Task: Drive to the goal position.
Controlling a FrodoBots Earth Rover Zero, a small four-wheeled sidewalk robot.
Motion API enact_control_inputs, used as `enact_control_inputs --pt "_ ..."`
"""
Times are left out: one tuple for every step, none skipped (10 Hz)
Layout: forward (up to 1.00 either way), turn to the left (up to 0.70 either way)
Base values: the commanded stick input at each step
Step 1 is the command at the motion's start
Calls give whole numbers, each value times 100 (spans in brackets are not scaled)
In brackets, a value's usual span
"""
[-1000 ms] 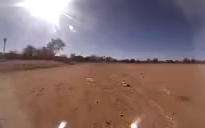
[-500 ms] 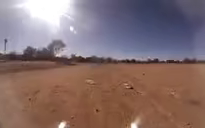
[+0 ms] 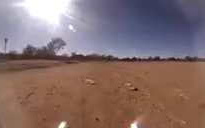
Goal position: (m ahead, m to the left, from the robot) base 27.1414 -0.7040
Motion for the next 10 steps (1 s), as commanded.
enact_control_inputs --pt "50 -49" --pt "50 -33" --pt "50 -18" --pt "50 -2" --pt "50 0" --pt "50 0" --pt "50 0" --pt "50 0" --pt "50 0" --pt "50 0"
